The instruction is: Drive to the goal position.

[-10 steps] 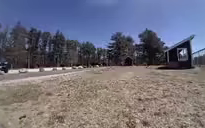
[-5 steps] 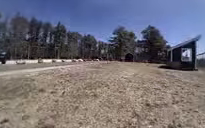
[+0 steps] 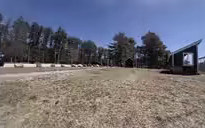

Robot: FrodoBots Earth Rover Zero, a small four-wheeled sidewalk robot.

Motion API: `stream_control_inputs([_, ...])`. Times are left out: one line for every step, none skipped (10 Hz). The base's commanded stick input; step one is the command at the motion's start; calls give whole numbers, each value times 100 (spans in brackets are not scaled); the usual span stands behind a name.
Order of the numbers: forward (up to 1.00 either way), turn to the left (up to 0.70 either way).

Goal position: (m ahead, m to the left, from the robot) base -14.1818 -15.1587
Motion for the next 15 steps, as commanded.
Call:
stream_control_inputs([0,-70])
stream_control_inputs([0,-70])
stream_control_inputs([0,-70])
stream_control_inputs([0,-70])
stream_control_inputs([0,-70])
stream_control_inputs([0,-70])
stream_control_inputs([0,-70])
stream_control_inputs([0,-70])
stream_control_inputs([0,-70])
stream_control_inputs([0,-70])
stream_control_inputs([0,-70])
stream_control_inputs([0,-70])
stream_control_inputs([0,-70])
stream_control_inputs([0,-70])
stream_control_inputs([0,-70])
